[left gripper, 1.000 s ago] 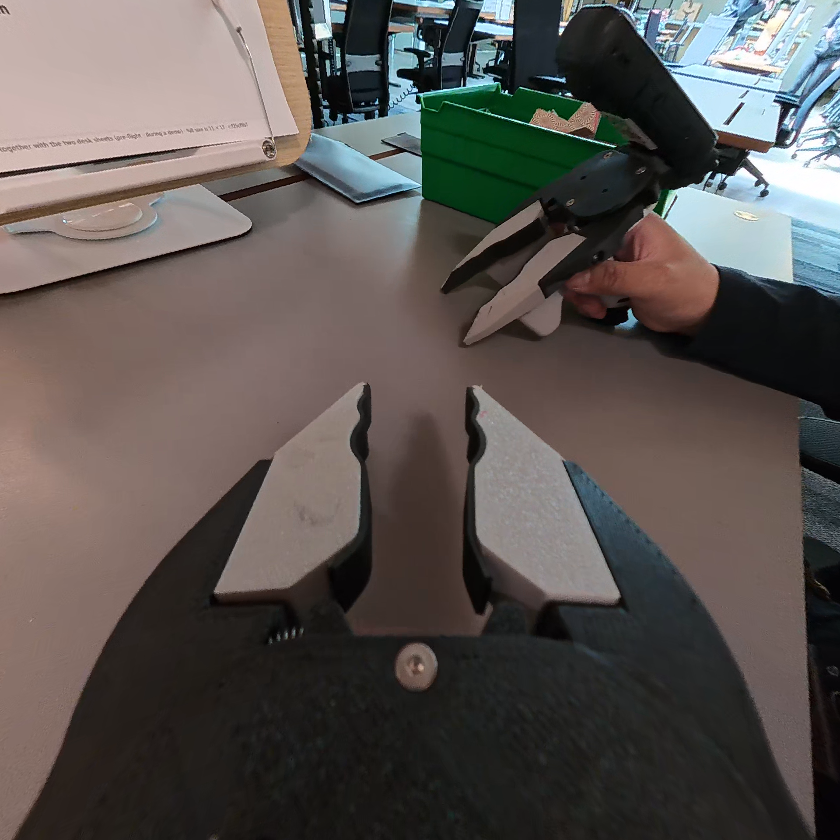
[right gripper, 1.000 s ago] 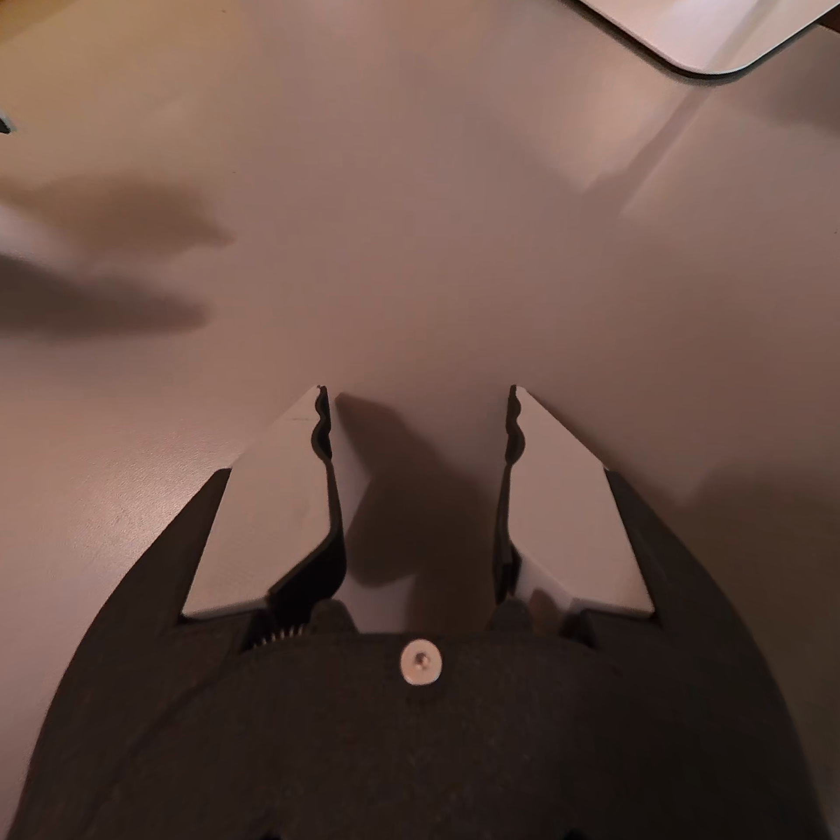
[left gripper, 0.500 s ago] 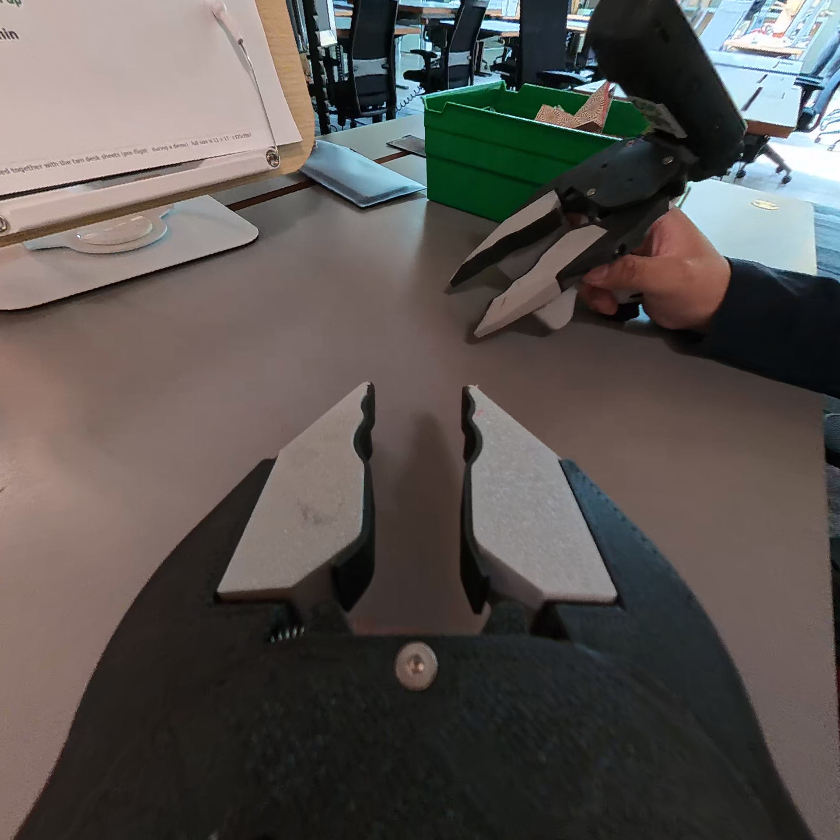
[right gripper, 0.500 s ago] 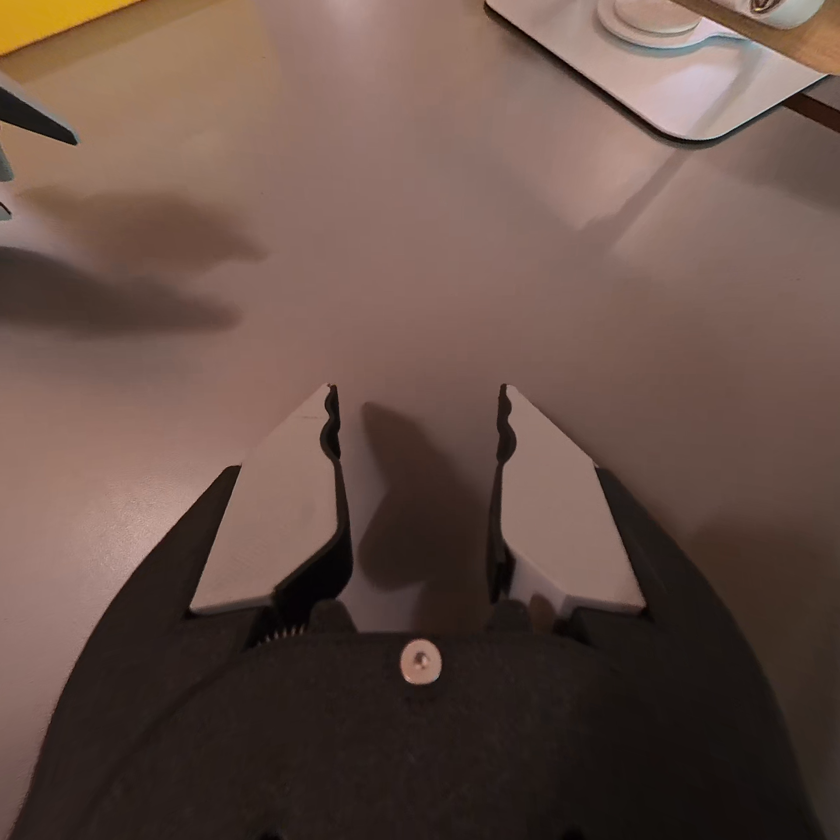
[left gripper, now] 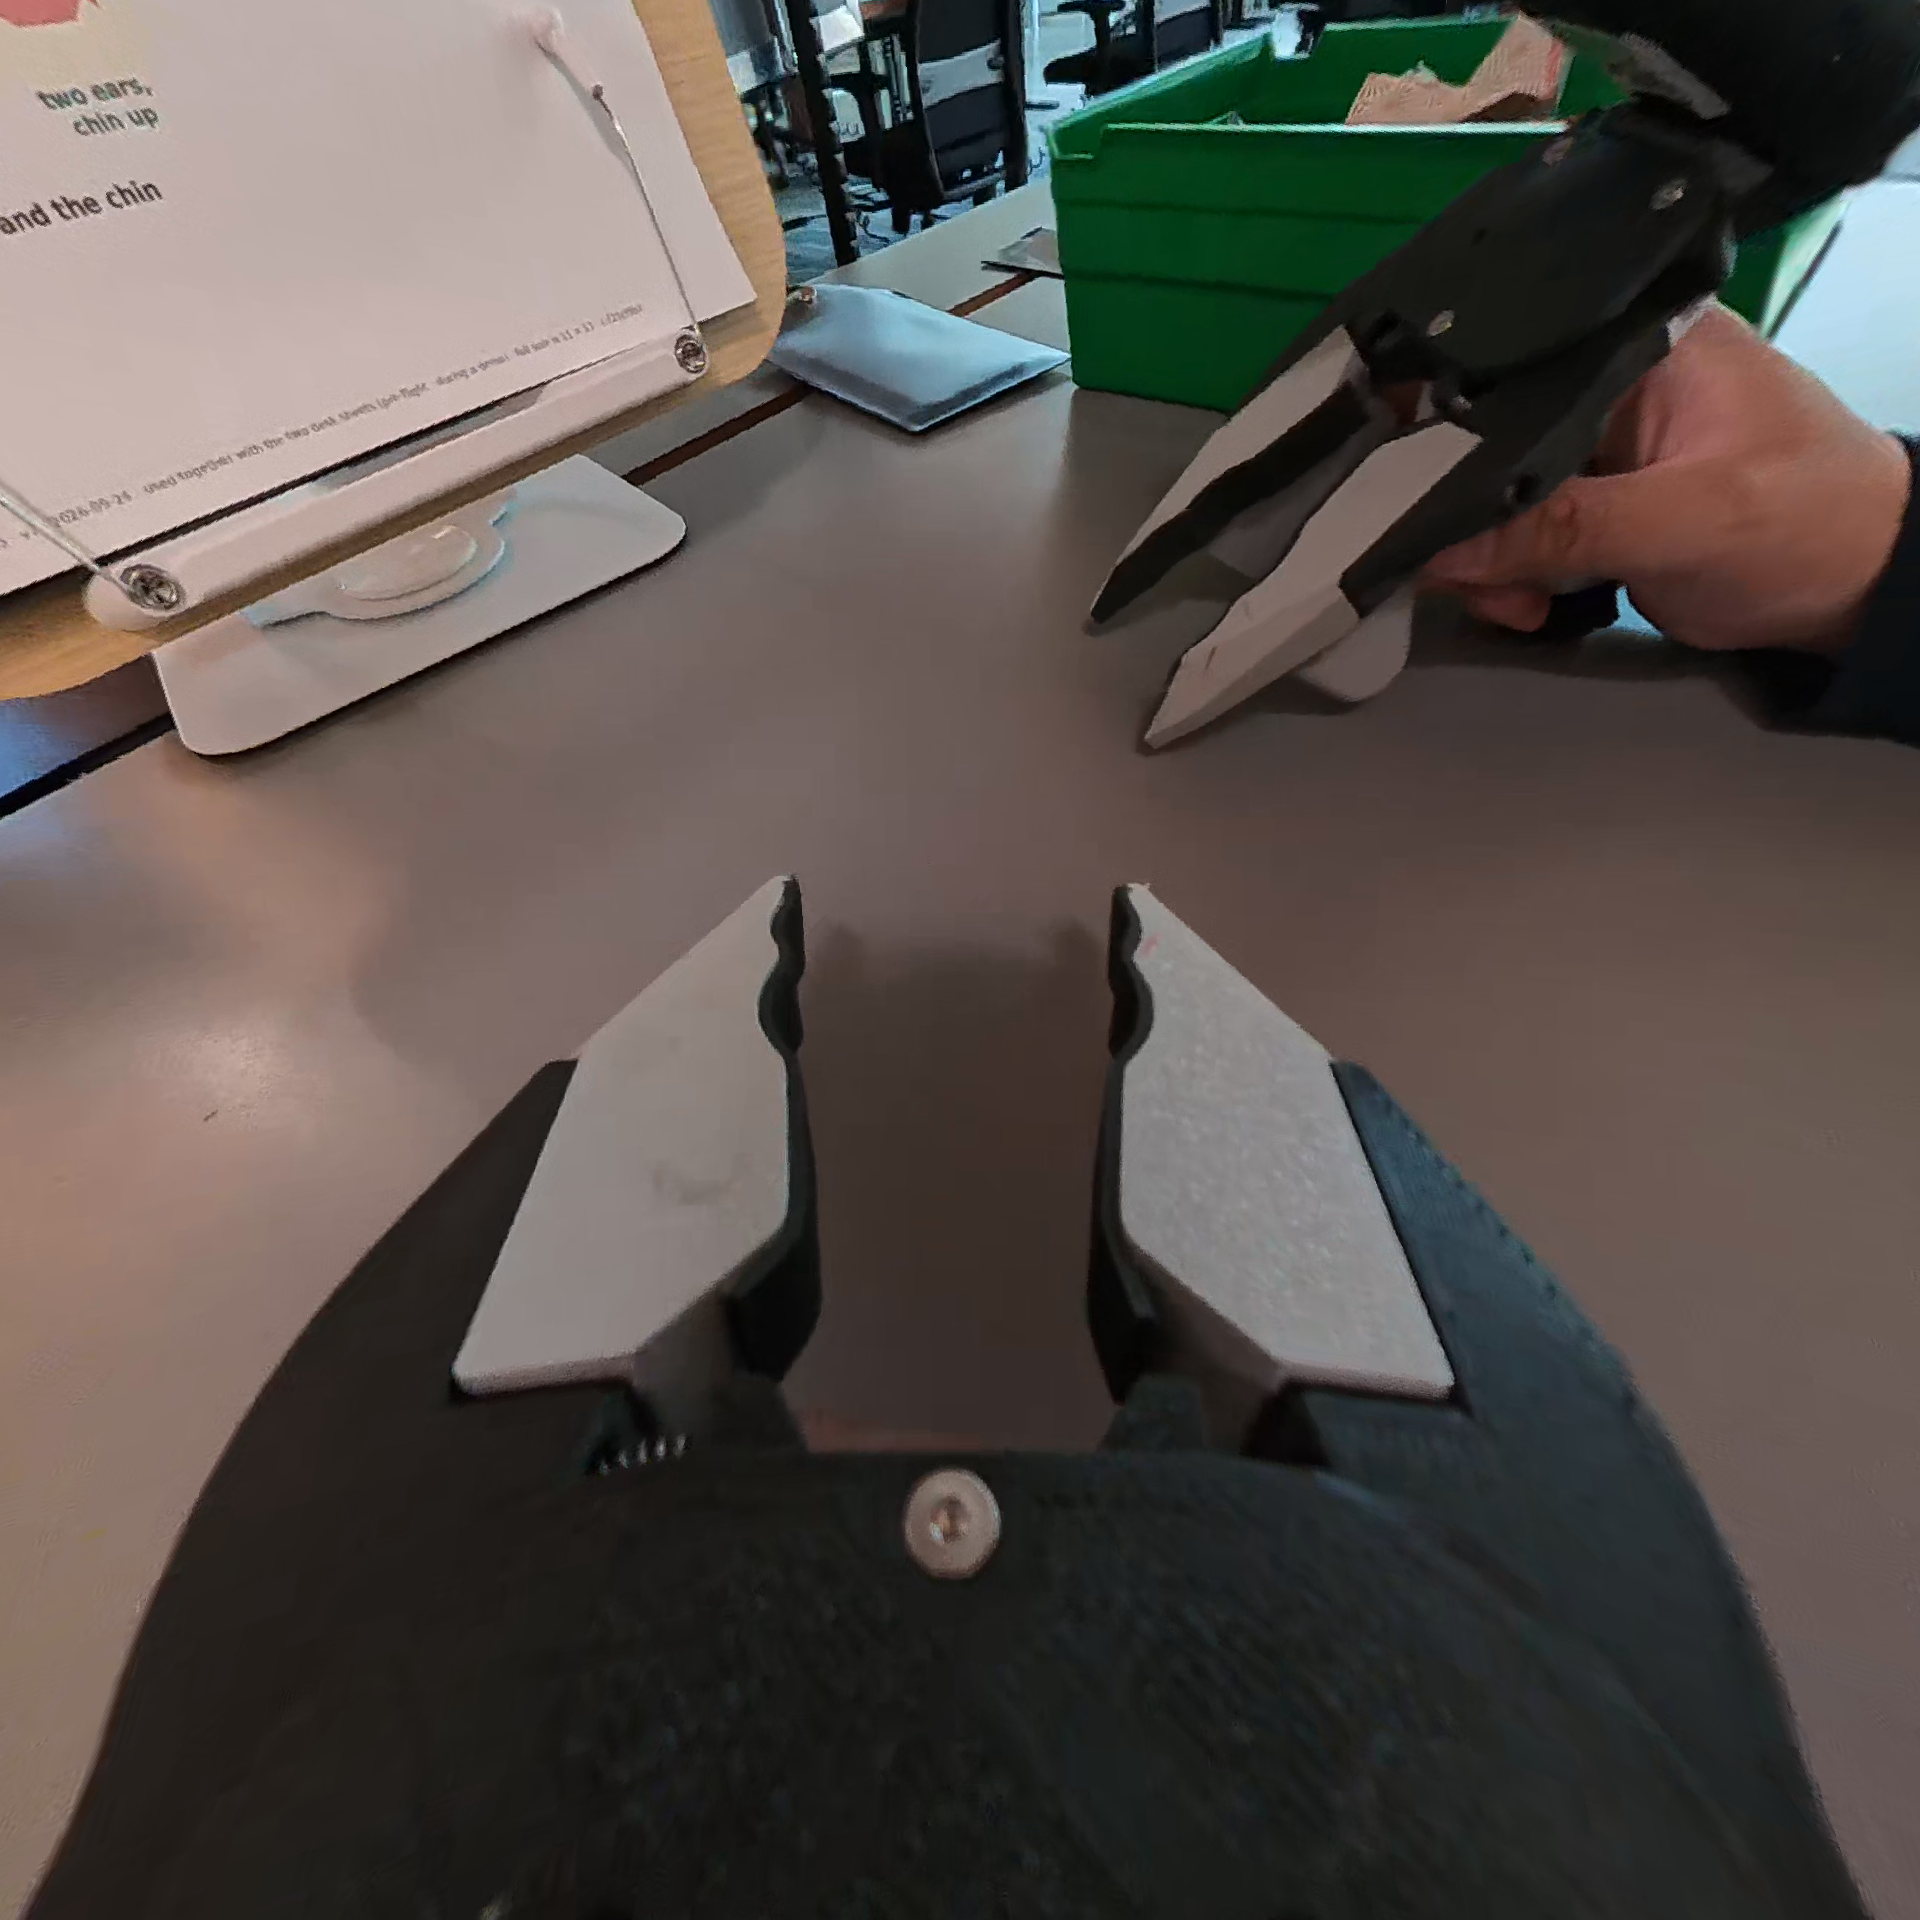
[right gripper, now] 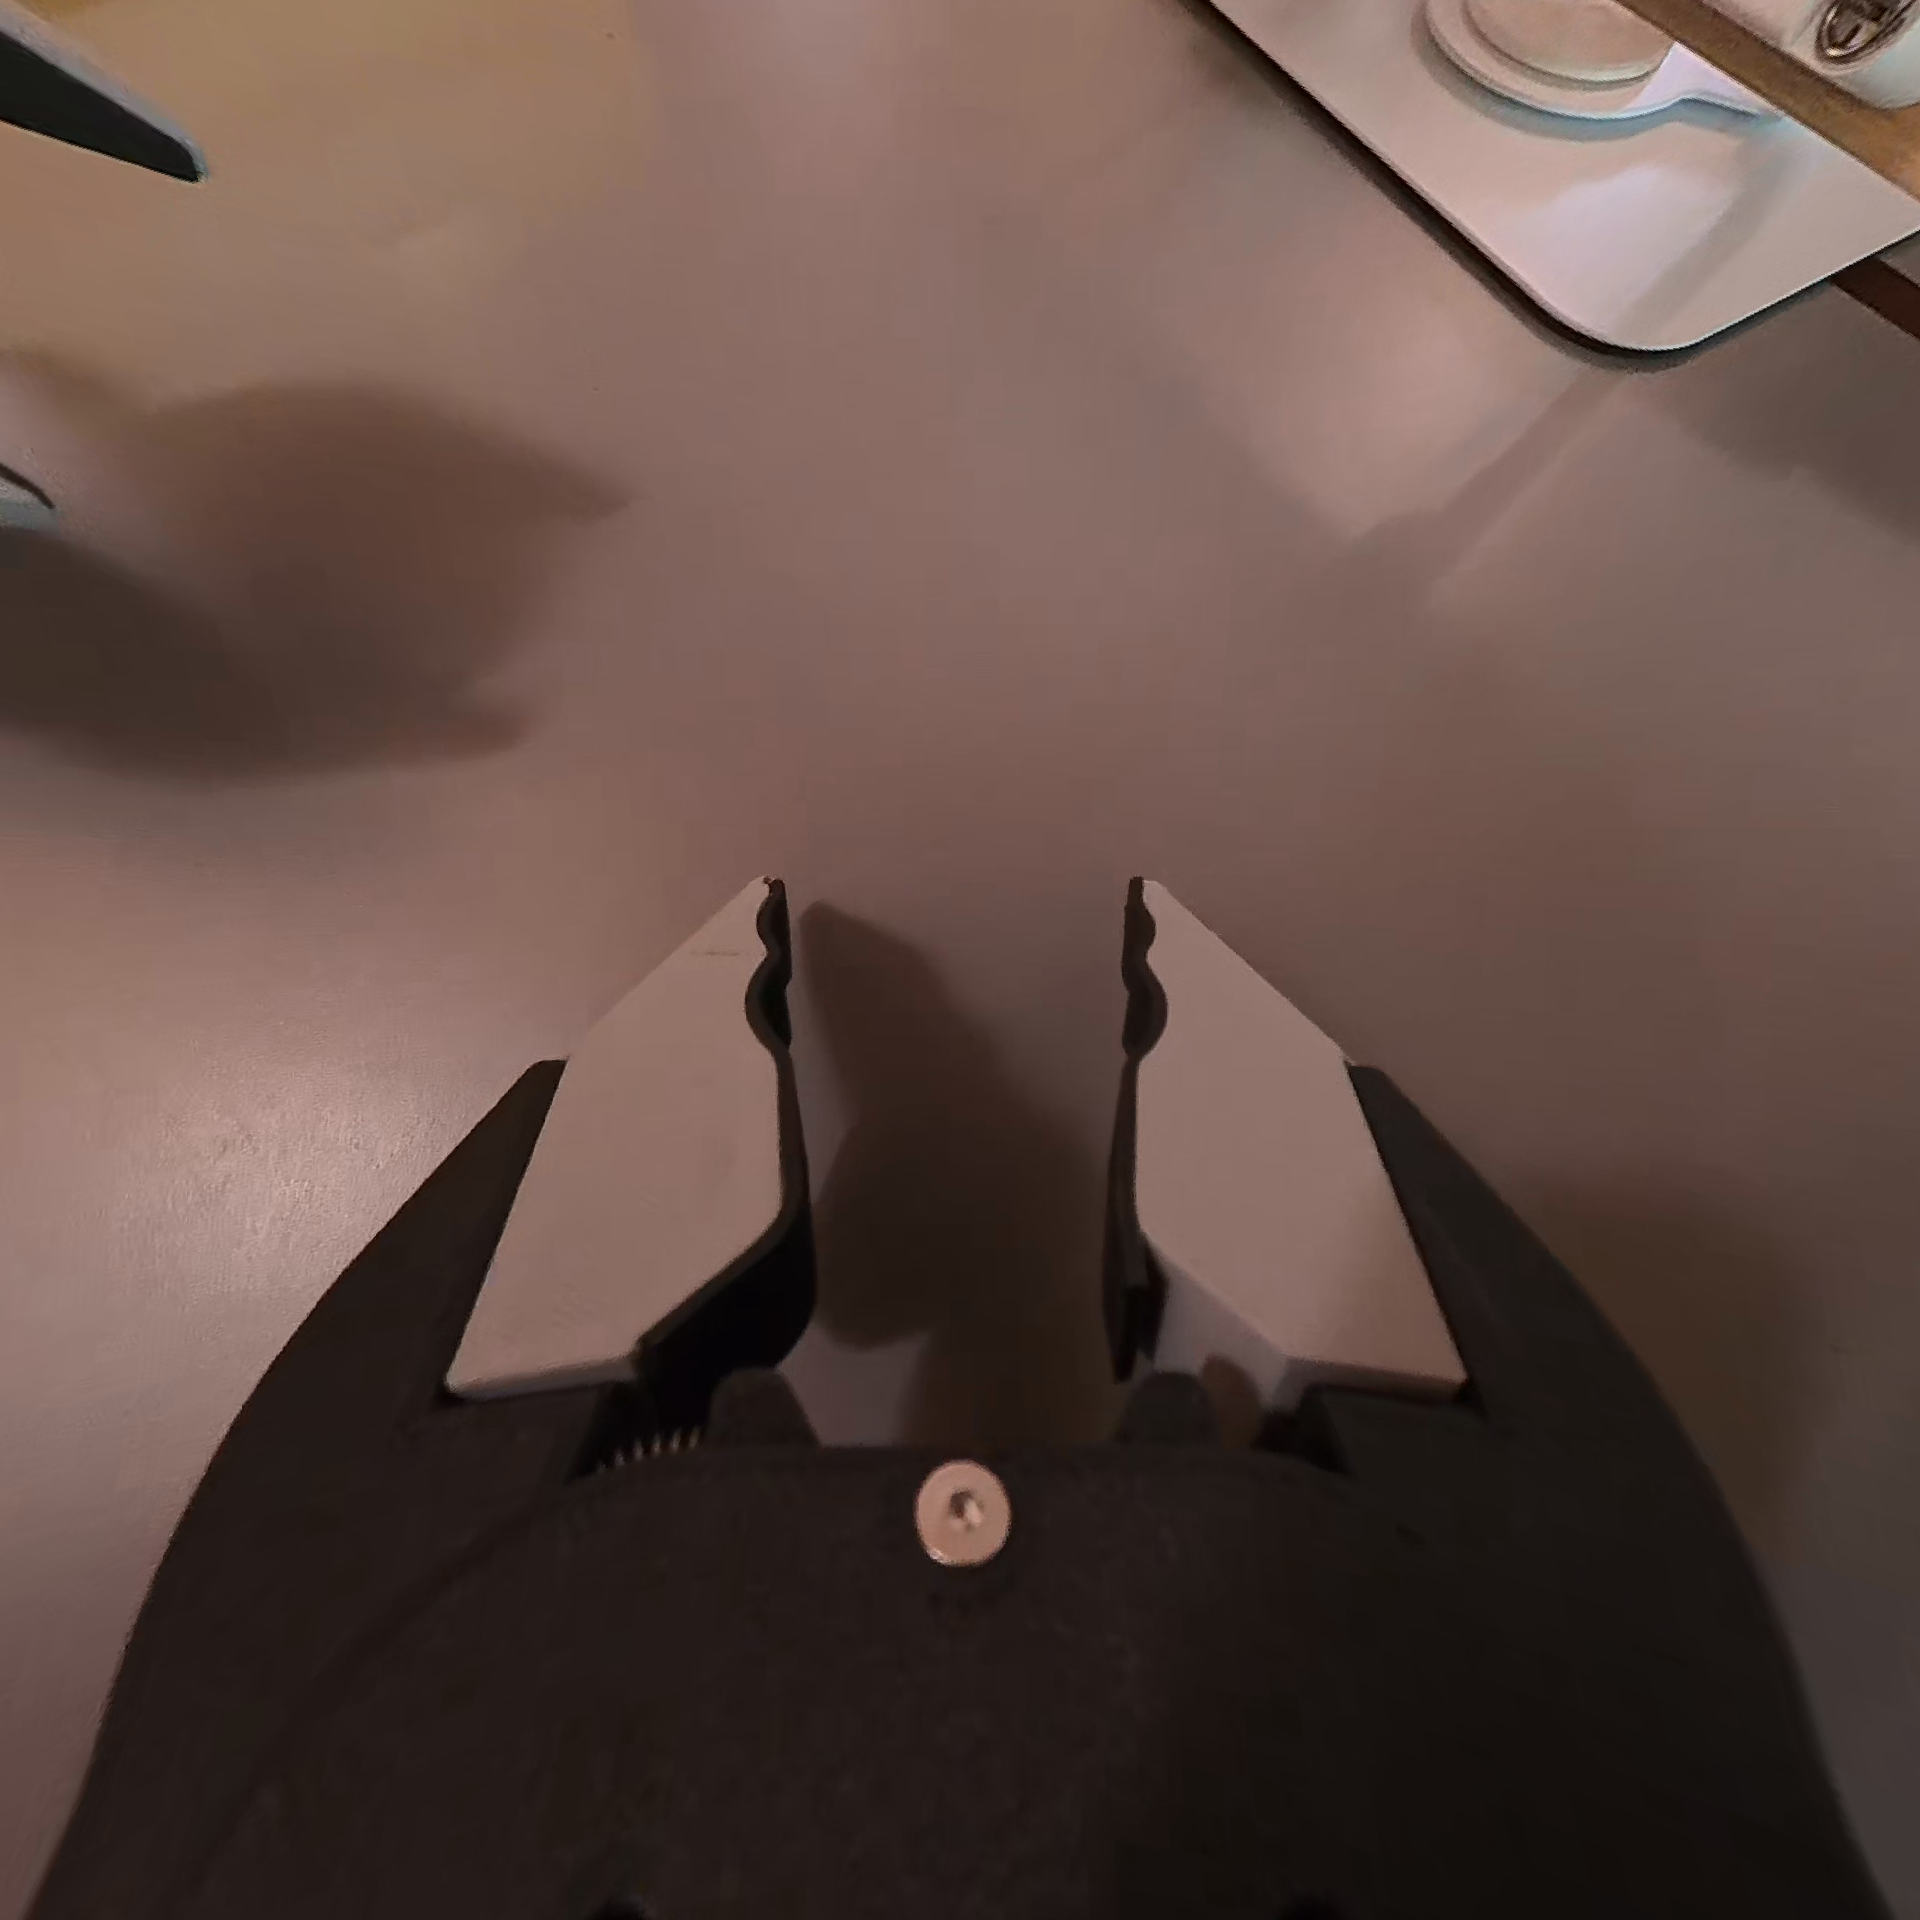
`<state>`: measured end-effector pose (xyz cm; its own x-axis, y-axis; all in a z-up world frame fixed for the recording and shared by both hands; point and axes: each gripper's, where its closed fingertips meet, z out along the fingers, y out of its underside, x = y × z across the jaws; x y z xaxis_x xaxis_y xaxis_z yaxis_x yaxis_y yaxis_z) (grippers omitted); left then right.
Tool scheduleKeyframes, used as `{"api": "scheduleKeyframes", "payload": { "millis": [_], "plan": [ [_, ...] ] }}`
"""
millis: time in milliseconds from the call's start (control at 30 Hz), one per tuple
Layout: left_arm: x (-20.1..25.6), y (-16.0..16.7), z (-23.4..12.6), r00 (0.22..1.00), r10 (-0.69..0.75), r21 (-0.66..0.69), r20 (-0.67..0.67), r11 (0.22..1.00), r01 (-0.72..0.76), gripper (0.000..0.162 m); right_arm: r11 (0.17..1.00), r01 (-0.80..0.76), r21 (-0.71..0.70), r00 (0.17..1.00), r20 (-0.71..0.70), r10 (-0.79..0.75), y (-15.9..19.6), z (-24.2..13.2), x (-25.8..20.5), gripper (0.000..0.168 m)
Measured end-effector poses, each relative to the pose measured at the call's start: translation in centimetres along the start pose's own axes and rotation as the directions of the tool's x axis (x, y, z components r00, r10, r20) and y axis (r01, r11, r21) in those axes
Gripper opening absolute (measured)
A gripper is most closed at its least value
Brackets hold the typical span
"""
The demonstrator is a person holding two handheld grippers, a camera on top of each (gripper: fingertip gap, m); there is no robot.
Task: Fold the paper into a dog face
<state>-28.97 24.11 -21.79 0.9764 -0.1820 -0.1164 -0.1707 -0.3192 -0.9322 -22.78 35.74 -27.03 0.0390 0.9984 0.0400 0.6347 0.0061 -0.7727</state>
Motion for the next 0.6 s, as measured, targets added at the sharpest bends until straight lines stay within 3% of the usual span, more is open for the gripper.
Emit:
{"api": "scheduleKeyframes", "payload": {
  "millis": [267, 467, 600],
  "plan": [
    [1.6, 0.7, 0.7, 0.988, 0.158, -0.059, -0.002, 0.986, -0.157, 0.064, 0.998, 0.052, 0.029, 0.999, -0.013, -0.052, -0.5, -0.1, -0.4, 0.054],
    [1.0, 0.5, 0.2, 0.999, 0.043, -0.045, -0.030, 0.998, -0.045, 0.073, 0.998, 0.049, 0.048, 0.998, -0.046, -0.047, -0.7, -0.4, -0.2, 0.055],
    [1.4, -0.2, -3.1, 0.996, -0.023, -0.036, -0.084, 0.999, 0.020, 0.068, 0.997, 0.045, 0.060, 0.998, -0.047, -0.042, -0.6, -0.8, -0.3, 0.059]
  ]
}}
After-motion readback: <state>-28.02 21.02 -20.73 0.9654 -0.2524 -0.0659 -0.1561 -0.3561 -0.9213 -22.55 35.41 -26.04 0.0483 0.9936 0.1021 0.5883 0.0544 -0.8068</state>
